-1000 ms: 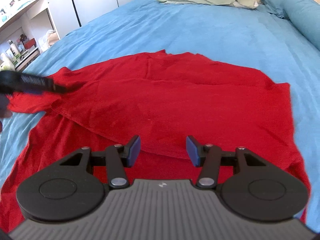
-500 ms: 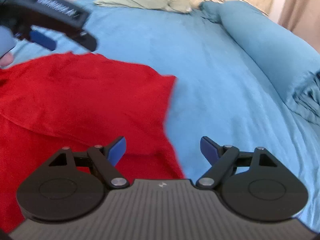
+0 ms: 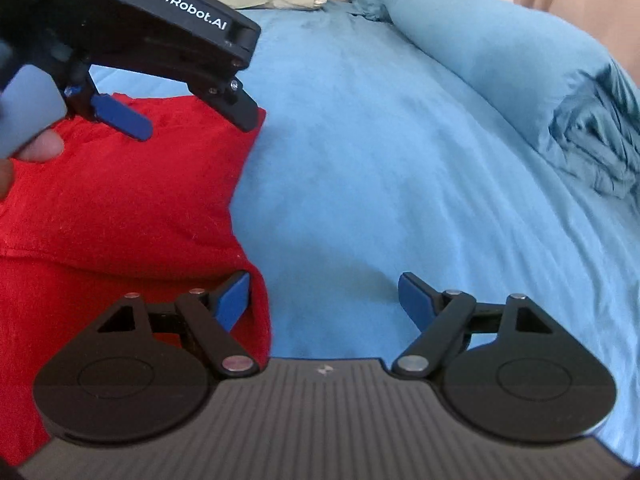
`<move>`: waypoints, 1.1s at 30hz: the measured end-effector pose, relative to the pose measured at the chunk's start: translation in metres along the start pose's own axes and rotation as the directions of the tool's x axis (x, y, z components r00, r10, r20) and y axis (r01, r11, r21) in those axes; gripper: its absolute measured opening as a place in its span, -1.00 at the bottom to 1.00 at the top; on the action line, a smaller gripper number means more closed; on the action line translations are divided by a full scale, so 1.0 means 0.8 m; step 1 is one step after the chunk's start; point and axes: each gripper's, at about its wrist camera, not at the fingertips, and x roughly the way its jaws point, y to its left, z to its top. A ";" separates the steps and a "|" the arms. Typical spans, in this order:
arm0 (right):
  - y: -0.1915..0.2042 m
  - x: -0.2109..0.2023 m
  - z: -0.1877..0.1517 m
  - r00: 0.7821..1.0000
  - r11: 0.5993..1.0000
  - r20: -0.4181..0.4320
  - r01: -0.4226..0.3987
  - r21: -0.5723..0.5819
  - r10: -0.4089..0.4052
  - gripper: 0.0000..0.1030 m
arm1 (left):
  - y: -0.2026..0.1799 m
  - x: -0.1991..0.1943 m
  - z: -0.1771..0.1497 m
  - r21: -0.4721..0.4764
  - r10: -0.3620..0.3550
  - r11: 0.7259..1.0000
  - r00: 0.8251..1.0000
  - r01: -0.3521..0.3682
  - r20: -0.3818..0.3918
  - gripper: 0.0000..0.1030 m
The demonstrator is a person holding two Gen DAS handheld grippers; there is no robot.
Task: Fold small clothes
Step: 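Move the left tool to the other sleeve of the red sweater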
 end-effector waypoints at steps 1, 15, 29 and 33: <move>0.001 -0.003 -0.001 1.000 1.000 0.000 -0.001 -0.004 0.001 0.84 | 0.001 -0.005 0.000 -0.003 0.011 1.000 1.000 -0.011 0.002 0.86; 0.081 0.028 0.060 0.899 0.884 0.121 -0.377 -0.276 0.421 0.84 | 0.149 -0.119 -0.058 -0.171 0.395 0.907 0.918 -0.384 0.029 0.86; 0.079 0.043 0.058 0.907 0.889 0.018 -0.409 -0.207 0.421 0.91 | 0.202 -0.142 -0.109 -0.281 0.436 0.865 0.900 -0.416 0.009 0.92; 0.091 0.043 0.046 0.916 0.897 0.020 -0.389 -0.211 0.402 0.94 | 0.215 -0.139 -0.128 -0.259 0.432 0.870 0.902 -0.419 -0.008 0.94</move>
